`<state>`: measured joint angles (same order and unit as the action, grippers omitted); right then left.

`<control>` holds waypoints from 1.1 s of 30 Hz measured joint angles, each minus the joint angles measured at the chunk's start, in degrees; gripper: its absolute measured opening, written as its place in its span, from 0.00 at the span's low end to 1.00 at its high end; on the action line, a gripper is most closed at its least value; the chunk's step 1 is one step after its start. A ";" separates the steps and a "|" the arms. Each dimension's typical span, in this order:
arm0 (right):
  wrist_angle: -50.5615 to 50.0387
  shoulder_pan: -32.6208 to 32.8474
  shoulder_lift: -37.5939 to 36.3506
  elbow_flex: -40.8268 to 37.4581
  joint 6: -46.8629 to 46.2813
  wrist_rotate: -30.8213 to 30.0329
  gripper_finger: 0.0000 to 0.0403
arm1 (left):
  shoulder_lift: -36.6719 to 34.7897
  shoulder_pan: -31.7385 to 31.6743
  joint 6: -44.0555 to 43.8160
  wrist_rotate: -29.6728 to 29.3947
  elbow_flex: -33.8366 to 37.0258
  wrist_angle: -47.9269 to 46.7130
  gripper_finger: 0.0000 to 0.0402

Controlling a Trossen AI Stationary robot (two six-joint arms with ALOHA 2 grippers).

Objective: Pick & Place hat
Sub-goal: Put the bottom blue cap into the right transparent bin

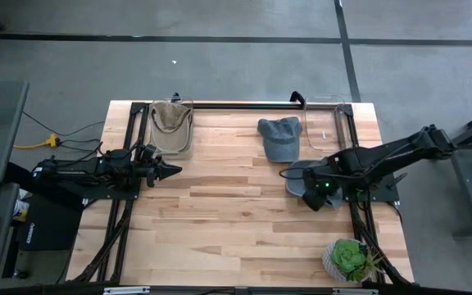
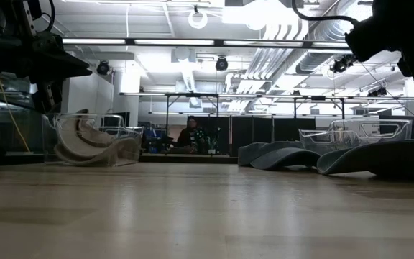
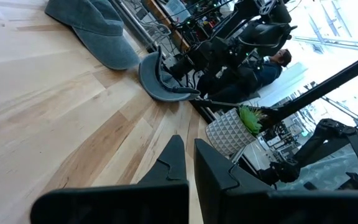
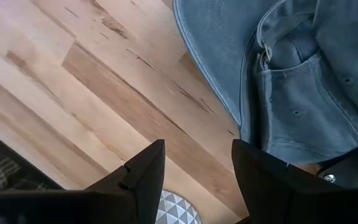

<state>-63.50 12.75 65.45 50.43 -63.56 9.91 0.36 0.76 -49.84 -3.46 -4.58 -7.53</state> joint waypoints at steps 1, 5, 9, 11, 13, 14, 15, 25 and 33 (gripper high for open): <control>0.06 0.00 0.41 0.00 0.01 0.14 0.45 | 0.00 0.00 0.02 0.00 0.00 0.00 0.00; -0.19 0.00 2.42 0.00 -3.10 0.66 0.46 | 0.01 0.00 0.01 0.00 0.00 0.00 0.00; -0.29 0.00 4.32 0.00 -8.10 -0.14 0.52 | 0.00 -0.01 0.00 0.00 0.00 0.00 0.00; -0.31 0.02 5.12 0.00 -9.60 -0.29 0.55 | 0.02 0.01 0.00 0.00 0.00 0.00 0.00; -0.32 0.02 5.52 0.00 -9.91 -0.25 0.58 | 0.00 -0.01 0.00 0.00 0.00 0.00 0.00; -0.57 0.02 5.59 0.00 -10.02 -0.16 0.60 | 0.00 0.00 0.01 0.00 0.00 0.00 0.00; -0.88 0.02 5.60 0.00 -10.65 -0.08 0.61 | 0.00 -0.01 0.02 0.00 0.00 0.00 0.00; -0.79 0.04 8.39 0.04 -12.20 4.66 0.74 | 0.00 -0.01 0.01 0.00 0.00 -0.02 0.00; 0.13 -0.48 13.09 0.04 -4.45 5.29 0.75 | 0.00 -0.01 0.02 -0.02 0.00 0.00 0.00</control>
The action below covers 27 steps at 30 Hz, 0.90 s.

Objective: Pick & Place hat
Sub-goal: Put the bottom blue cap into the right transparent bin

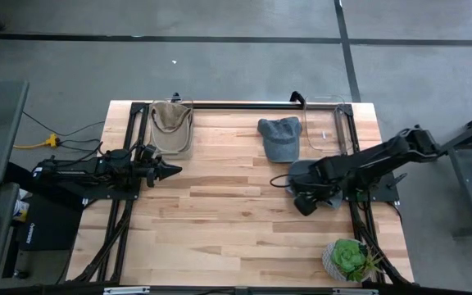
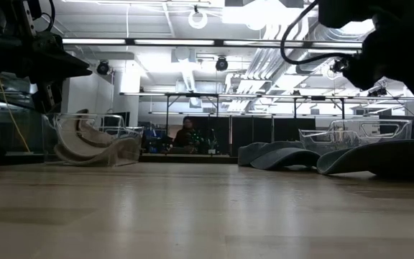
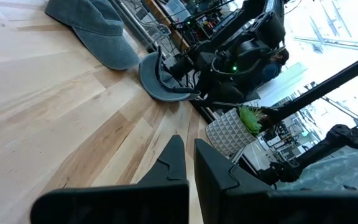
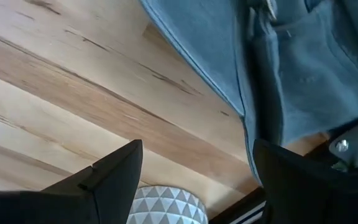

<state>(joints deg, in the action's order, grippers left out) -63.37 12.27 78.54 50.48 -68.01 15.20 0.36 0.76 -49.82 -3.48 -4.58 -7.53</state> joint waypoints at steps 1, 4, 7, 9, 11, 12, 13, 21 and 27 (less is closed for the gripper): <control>0.25 0.00 0.36 0.00 1.10 -0.10 0.75 | 0.00 0.00 -0.02 0.02 0.00 0.00 0.00; 0.10 0.00 1.30 0.45 4.55 -0.22 0.75 | 0.01 0.01 0.00 0.02 0.00 0.00 0.00; -0.55 -0.09 1.47 1.31 7.70 -0.50 0.75 | 0.00 0.00 0.00 -0.01 0.00 0.00 0.00; -1.20 -0.46 1.47 2.09 9.26 -1.22 0.75 | 0.00 0.01 0.00 0.02 0.00 0.00 0.00; -2.56 -1.02 1.47 3.31 10.61 -1.96 0.75 | 0.01 0.01 0.00 0.01 0.00 0.00 0.00; -3.28 -1.31 1.47 3.93 11.29 -2.19 0.75 | 0.00 0.00 0.00 0.00 0.00 0.00 0.00; -4.15 -1.55 1.47 4.44 11.68 -2.26 0.75 | 0.00 0.01 0.00 0.00 0.00 0.00 0.00; -7.98 -3.69 1.69 5.03 14.37 -3.79 0.75 | 0.02 0.01 0.00 0.00 0.00 0.00 0.00; -9.04 -4.57 5.72 4.96 18.84 -4.17 0.75 | 0.00 0.02 0.00 0.00 0.00 0.00 0.00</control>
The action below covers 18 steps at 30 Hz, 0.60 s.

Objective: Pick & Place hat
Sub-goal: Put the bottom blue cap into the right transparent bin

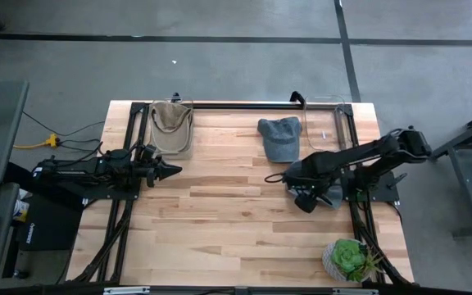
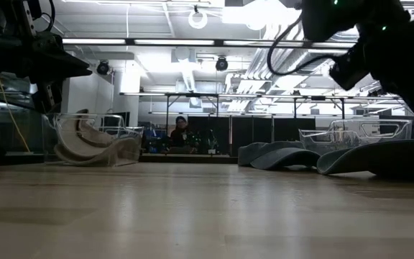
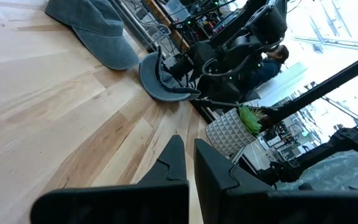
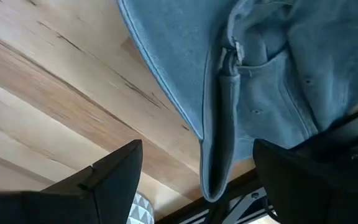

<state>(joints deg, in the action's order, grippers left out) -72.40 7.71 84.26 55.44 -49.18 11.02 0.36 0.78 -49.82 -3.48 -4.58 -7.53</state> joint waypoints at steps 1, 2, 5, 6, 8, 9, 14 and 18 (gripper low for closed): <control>0.02 -0.06 0.75 0.00 0.60 0.35 0.75 | 0.00 -0.02 0.00 -0.01 0.00 0.00 0.00; 0.17 -0.15 1.30 0.00 1.18 0.57 0.75 | 0.00 -0.02 0.00 0.00 0.00 -0.01 0.00; 0.57 -0.15 2.76 -0.02 1.71 0.83 0.75 | 0.00 -0.02 0.00 -0.01 0.00 -0.01 0.00; 0.36 -0.16 3.28 -0.02 1.72 0.57 0.75 | 0.00 -0.01 -0.01 0.00 0.00 0.00 0.00; -0.55 -0.26 4.32 -0.02 1.73 -0.27 0.75 | 0.00 -0.02 0.00 -0.01 0.00 0.00 0.00; -0.87 -0.26 4.81 -0.02 1.73 -0.59 0.75 | 0.00 0.00 0.00 -0.01 0.00 0.00 0.00; -1.05 -0.26 7.13 -0.04 1.73 -0.83 0.75 | 0.02 0.00 0.00 0.00 0.00 0.00 0.00; -0.96 -0.26 9.17 -0.04 1.73 -1.23 0.75 | 0.02 0.00 0.00 -0.01 0.00 -0.02 0.00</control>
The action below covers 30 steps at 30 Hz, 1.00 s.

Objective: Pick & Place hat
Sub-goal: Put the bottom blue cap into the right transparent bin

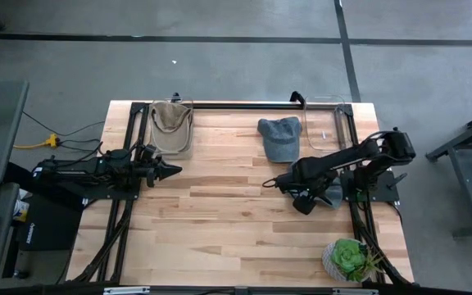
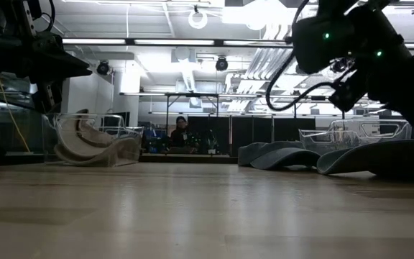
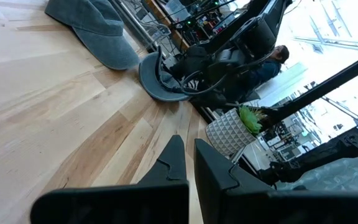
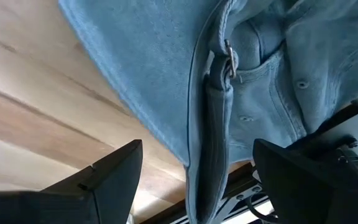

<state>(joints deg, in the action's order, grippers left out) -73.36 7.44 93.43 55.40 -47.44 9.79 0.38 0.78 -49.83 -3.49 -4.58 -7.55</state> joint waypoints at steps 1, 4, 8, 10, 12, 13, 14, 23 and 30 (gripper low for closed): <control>0.11 0.00 0.50 0.00 0.00 -0.04 0.75 | 0.00 0.00 0.00 0.00 0.00 0.00 0.00; 0.17 0.00 1.52 0.00 0.00 -0.20 0.75 | -0.01 -0.02 0.00 0.02 0.00 0.02 0.00; 1.39 -0.52 2.97 0.00 -0.01 -0.41 0.74 | -0.01 0.00 0.00 0.00 0.00 0.00 0.00; 1.79 -1.05 3.67 -0.02 -0.02 -0.61 0.73 | -0.01 -0.01 -0.01 0.01 0.00 0.02 0.00; 2.63 -1.53 4.32 -0.02 -0.02 -0.84 0.70 | 0.00 -0.01 0.00 0.01 0.00 0.01 0.00; 2.97 -1.81 4.67 -0.02 -0.02 -0.84 0.69 | 0.00 -0.02 -0.02 0.02 0.00 0.02 0.00; 3.03 -1.98 4.90 -0.02 -0.02 -0.63 0.68 | 0.00 -0.02 0.00 0.02 0.00 0.00 0.00; 2.99 -2.32 4.96 -0.02 -1.60 -1.39 0.54 | 0.00 -0.02 -0.02 0.02 0.00 0.02 0.00; 2.99 -2.32 4.94 -0.02 -2.43 -1.34 0.43 | 0.00 -0.02 0.00 0.00 0.00 0.02 0.00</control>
<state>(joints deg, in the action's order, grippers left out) -70.36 5.13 98.37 55.37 -49.87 8.45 0.38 0.75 -49.82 -3.49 -4.58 -7.53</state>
